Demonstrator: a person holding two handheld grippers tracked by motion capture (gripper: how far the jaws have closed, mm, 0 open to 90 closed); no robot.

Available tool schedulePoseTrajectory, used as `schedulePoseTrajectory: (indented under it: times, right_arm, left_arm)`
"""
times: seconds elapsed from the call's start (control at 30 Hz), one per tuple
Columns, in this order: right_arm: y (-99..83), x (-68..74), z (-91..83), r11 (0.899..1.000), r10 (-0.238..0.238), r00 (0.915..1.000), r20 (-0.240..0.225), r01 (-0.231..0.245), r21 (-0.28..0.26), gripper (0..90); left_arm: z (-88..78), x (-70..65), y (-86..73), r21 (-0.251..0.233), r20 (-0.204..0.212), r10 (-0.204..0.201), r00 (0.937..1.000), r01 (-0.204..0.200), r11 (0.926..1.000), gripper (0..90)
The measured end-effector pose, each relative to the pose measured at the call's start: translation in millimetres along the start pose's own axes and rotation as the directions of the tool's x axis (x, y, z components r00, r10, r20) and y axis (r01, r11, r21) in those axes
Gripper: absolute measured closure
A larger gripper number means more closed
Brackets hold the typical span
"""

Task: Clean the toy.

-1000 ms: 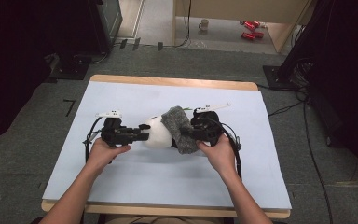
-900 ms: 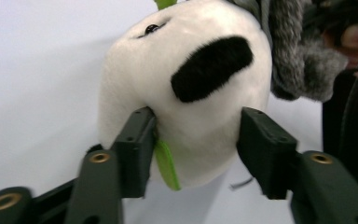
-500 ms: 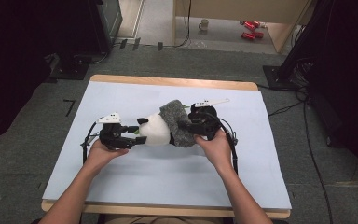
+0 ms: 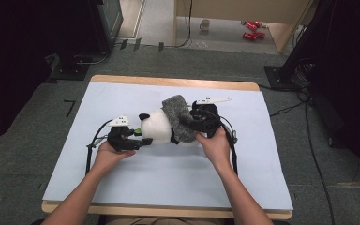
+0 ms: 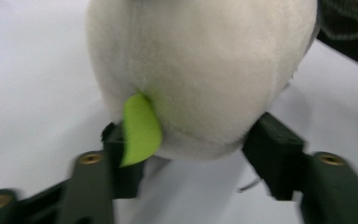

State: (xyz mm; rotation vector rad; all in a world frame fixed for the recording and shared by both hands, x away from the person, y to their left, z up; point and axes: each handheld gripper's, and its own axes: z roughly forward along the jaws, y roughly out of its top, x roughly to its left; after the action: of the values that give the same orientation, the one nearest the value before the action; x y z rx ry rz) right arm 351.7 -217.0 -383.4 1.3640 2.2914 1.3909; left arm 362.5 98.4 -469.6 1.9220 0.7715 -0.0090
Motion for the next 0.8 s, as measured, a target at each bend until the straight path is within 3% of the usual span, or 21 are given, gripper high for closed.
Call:
schedulePoseTrajectory:
  times: [0.03,0.17,0.33,0.5,0.6,0.67,0.8]
  right_arm:
    - [0.6,-0.5,-2.4,1.0,0.018,0.9998,-0.006,-0.018,-0.006,76.9]
    - [3.5,1.3,-10.8,0.998,0.063,0.9972,-0.041,-0.064,-0.024,77.6]
    - [8.4,24.5,-13.2,0.999,0.019,0.995,-0.099,-0.023,-0.035,77.6]
    - [3.7,47.1,0.9,1.0,-0.005,0.9876,-0.157,0.005,0.0,77.6]
    - [-3.9,51.3,15.3,0.999,-0.02,0.9907,-0.135,0.026,0.045,77.4]
    - [-9.7,46.9,20.7,0.998,-0.043,0.9921,-0.118,0.047,0.031,77.6]
    - [-12.0,38.7,23.3,0.999,-0.033,0.993,-0.114,0.037,0.033,77.6]
  left_arm:
    - [-0.2,0.0,0.3,-0.002,0.002,-0.003,1.0,0.003,1.0,56.7]
    - [-0.5,-4.0,4.5,-0.022,0.013,-0.05,0.9987,0.05,0.9985,64.5]
    - [5.8,-16.1,8.8,0.005,0.017,-0.058,0.9982,0.058,0.9983,67.2]
    - [11.0,-30.4,12.0,0.019,0.011,-0.07,0.9975,0.07,0.9974,67.6]
    - [11.7,-37.8,14.3,0.028,-0.002,-0.052,0.9986,0.052,0.9982,69.3]
    - [12.4,-37.1,13.9,0.048,-0.006,-0.064,0.998,0.064,0.9968,70.6]
    - [13.0,-34.5,13.8,0.049,-0.012,-0.076,0.997,0.076,0.9959,73.3]
